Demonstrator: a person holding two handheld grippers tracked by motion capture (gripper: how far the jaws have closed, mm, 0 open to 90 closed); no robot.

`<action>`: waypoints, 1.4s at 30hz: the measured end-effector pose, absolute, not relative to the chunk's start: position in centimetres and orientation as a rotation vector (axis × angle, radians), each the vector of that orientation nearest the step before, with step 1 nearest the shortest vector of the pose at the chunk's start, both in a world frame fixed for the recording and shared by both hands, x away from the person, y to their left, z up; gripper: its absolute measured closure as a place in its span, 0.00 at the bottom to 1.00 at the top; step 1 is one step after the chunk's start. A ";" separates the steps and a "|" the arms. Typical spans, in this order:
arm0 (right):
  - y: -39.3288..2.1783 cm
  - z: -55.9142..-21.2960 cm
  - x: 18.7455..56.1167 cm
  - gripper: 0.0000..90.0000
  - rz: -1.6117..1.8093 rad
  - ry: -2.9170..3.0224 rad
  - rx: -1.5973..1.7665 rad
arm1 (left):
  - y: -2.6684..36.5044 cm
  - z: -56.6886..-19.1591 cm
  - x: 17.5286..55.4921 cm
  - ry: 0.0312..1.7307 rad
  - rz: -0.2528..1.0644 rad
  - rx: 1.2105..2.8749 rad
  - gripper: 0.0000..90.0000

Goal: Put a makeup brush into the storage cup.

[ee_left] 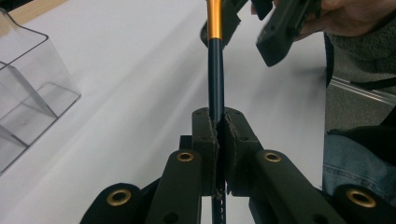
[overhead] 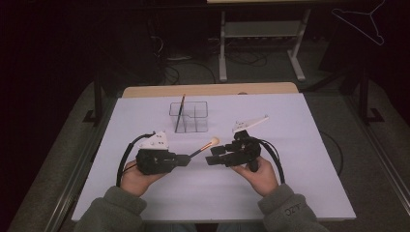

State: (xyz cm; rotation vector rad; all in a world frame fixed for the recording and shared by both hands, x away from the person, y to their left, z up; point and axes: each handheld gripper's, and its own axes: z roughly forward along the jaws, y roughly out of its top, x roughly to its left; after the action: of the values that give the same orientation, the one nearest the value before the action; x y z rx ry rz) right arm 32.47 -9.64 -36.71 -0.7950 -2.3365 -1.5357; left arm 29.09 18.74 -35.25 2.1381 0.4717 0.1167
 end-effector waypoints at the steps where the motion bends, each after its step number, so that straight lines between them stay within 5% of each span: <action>1: -9.5 -36.6 32.6 0.56 -1.549 -2.321 -0.796 | 18.6 -35.3 29.1 0.468 0.116 2.146 0.93; 11: -9.0 -36.7 33.3 0.92 -1.570 -2.126 -0.756 | 17.7 -36.2 28.6 0.423 0.112 2.224 0.92; 20: -7.2 -35.5 32.5 0.92 -1.384 -2.415 -0.641 | 16.6 -36.0 28.6 0.390 0.094 2.284 0.75; 35: -5.8 -34.9 31.3 0.91 -1.301 -2.591 -0.529 | 15.5 -36.0 28.4 0.351 0.061 2.312 0.92; 38: -6.0 -34.8 31.3 0.74 -1.308 -2.616 -0.565 | 15.9 -35.8 28.6 0.376 0.064 2.298 0.93; 42: -6.6 -34.9 31.1 0.67 -1.314 -2.636 -0.586 | 16.5 -35.6 28.9 0.406 0.073 2.280 0.93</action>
State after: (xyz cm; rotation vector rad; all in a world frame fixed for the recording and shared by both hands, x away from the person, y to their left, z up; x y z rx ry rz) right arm 31.11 -6.64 -34.87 -0.5858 -2.6364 -1.3136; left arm 28.89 16.45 -35.64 2.2803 0.4061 0.0733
